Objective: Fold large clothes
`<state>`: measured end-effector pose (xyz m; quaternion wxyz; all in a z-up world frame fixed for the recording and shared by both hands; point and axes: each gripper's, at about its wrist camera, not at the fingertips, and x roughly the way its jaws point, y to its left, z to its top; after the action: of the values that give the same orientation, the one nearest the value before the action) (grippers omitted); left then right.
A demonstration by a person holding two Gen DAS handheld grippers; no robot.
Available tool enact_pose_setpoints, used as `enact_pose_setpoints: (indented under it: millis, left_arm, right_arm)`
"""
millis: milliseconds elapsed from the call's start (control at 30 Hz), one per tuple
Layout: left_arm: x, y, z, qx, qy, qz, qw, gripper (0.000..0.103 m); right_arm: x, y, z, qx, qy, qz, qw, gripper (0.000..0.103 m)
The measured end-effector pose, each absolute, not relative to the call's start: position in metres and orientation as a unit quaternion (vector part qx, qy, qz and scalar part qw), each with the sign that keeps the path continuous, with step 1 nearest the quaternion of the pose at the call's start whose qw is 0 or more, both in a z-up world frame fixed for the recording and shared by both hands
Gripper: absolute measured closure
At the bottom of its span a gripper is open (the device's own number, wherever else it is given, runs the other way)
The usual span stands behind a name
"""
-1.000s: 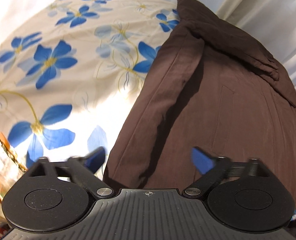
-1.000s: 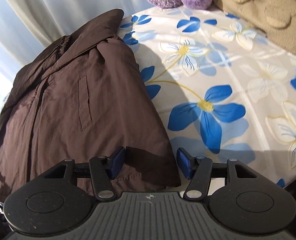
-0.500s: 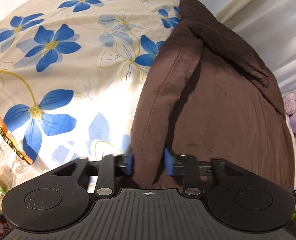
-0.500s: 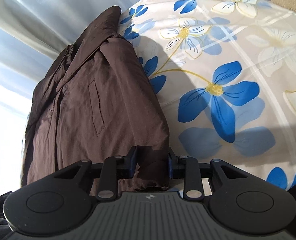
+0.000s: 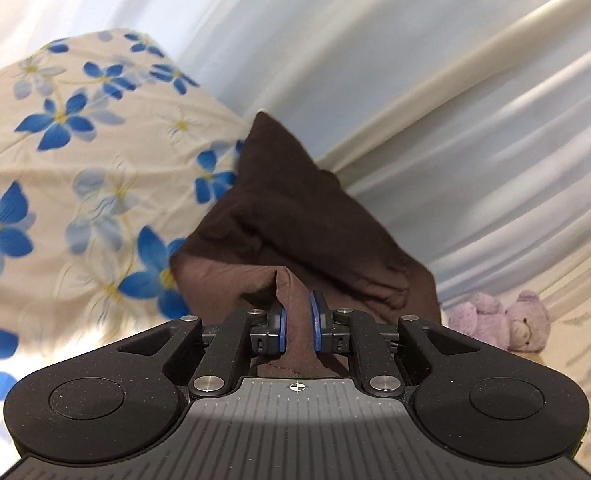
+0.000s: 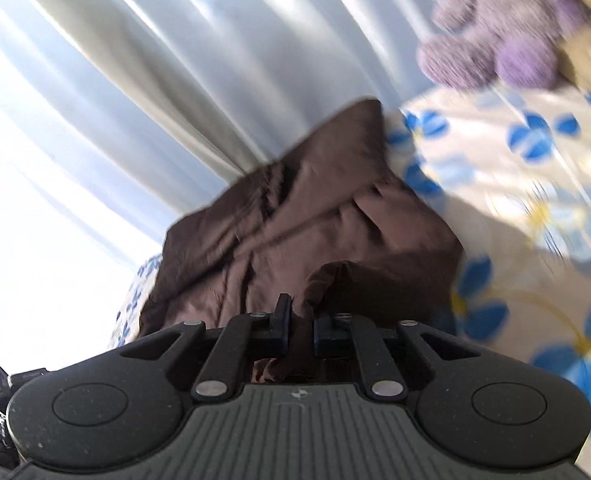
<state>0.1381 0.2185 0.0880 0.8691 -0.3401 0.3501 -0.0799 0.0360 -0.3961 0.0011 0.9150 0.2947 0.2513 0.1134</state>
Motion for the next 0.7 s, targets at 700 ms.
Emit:
enact_pose_setpoints:
  millis: [700]
  left_arm:
    - [0.369, 0.242, 0.105, -0.421, 0.268, -0.035, 0.866, 0.089]
  right_arm:
    - [0.241, -0.411, 0.115, 0.252, 0.11, -0.05, 0.96, 0.094]
